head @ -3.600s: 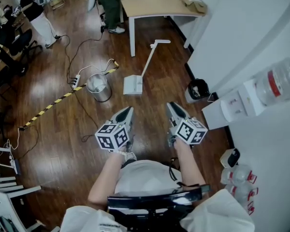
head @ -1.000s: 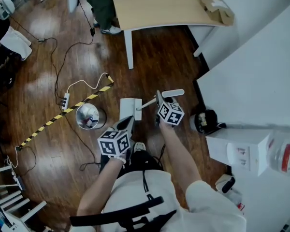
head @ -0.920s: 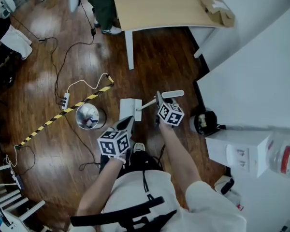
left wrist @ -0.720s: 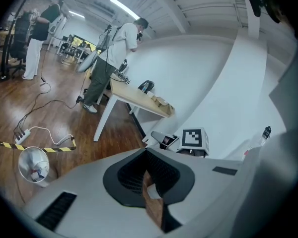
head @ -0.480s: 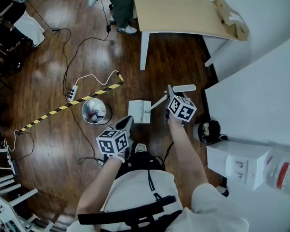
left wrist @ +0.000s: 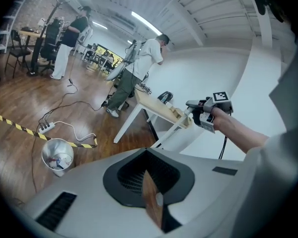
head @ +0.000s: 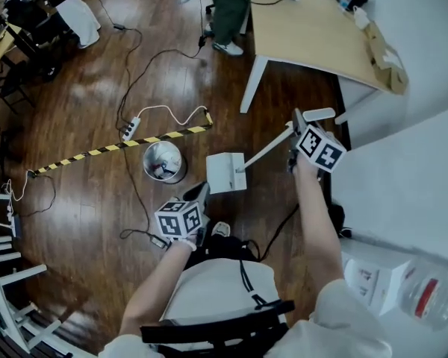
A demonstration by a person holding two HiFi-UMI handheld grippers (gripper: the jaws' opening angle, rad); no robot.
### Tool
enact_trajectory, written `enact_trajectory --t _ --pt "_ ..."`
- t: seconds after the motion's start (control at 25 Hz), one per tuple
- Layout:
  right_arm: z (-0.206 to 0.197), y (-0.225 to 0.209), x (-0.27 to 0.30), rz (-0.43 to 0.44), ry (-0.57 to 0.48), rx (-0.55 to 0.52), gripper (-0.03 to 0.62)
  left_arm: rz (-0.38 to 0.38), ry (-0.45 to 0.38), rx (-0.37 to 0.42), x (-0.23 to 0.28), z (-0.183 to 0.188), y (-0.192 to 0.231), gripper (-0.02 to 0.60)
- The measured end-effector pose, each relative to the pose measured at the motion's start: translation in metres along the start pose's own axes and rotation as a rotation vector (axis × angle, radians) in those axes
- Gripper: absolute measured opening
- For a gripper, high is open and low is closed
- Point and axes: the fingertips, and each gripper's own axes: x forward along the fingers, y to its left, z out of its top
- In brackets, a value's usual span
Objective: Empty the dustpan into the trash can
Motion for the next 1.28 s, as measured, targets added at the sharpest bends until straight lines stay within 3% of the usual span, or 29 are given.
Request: enact_trajectory --t 0.32,0.68,0.88,1.08,1.28 --pt "0.082 0.088 0.020 0.093 -0.036 -0.064 0.146 0.008 -0.002 0.001 -0.013 0.019 0.039 -0.012" --pt "0.143 0.208 0.055 0.174 -0.068 -0.145 0.146 0.047 0.008 0.080 -0.022 0.079 0.084 -0.012" --pt "0.178 0.266 0.076 0.240 -0.088 -0.157 0.146 0.071 -0.007 0.060 -0.032 0.094 0.105 -0.012" --pt "0.179 0.337 0.101 0.338 -0.073 -0.182 0.146 0.125 -0.032 -0.028 -0.055 0.090 0.144 -0.012" --pt "0.148 0.399 0.133 0.418 -0.032 -0.209 0.144 0.185 -0.080 -0.105 -0.073 0.091 0.177 -0.012"
